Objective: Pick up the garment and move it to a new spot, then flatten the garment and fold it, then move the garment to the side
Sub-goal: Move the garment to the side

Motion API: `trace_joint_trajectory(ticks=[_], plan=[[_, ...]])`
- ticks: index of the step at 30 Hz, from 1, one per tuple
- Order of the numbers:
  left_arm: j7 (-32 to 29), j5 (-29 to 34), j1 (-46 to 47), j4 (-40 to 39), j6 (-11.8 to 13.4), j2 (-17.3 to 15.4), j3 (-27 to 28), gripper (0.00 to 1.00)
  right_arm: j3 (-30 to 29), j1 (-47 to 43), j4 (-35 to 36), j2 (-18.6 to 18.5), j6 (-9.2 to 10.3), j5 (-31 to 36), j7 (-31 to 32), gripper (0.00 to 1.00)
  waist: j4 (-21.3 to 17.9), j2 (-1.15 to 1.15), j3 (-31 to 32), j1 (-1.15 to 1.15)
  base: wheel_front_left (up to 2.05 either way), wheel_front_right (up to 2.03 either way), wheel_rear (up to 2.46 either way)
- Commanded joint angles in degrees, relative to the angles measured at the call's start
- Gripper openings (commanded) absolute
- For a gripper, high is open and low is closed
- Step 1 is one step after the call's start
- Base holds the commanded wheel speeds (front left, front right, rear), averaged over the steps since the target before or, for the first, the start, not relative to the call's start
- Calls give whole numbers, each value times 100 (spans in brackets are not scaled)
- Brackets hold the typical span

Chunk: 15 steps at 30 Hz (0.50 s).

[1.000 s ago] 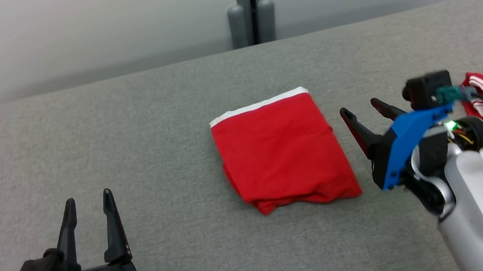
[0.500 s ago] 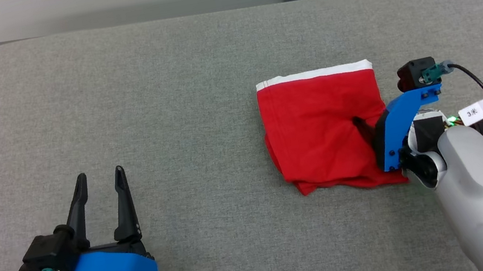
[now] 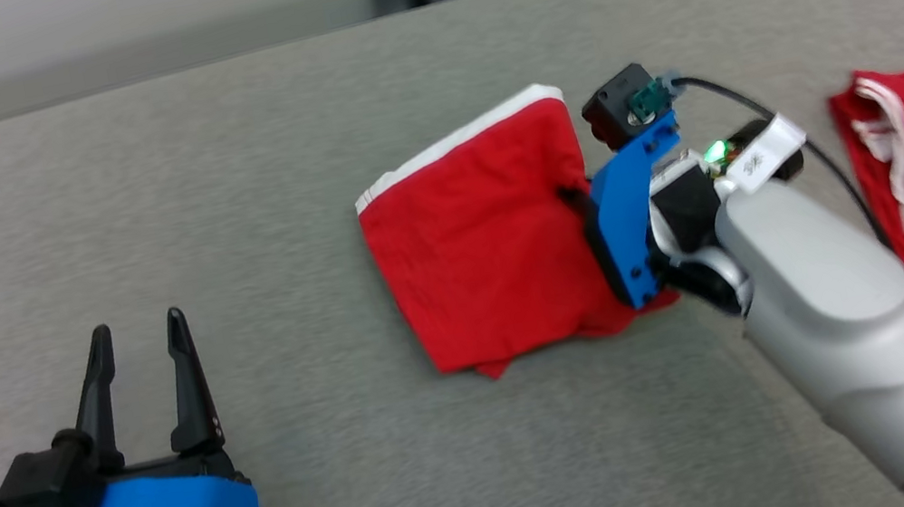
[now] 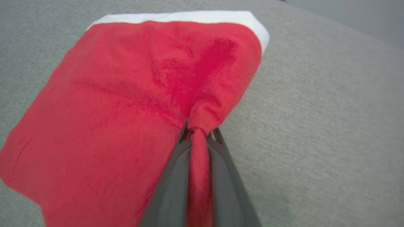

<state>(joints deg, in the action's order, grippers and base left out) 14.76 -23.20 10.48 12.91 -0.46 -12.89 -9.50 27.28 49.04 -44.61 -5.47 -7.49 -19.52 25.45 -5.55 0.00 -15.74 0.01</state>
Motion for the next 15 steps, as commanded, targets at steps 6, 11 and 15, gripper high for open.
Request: trace_joint_trajectory(ticks=[6, 11, 15], plan=[[1, 108, -105, -343, 58, -56, -24, 100, 1003, 302, 1031, -1131, -3, -945, 315, 0, -1030, 0, 193, -1, 0, 0, 0], [-128, 152, 18, -434, 10, -84, -151, 100, 1552, 532, 1269, -2049, -2, -1109, 86, 0, -1368, 0, 53, -1, 0, 0, 0], [-216, 169, 62, -477, -12, -159, -175, 100, 1665, 668, 1142, -2448, -2, -1069, -327, 0, -1440, 0, -72, -1, 0, 0, 0]])
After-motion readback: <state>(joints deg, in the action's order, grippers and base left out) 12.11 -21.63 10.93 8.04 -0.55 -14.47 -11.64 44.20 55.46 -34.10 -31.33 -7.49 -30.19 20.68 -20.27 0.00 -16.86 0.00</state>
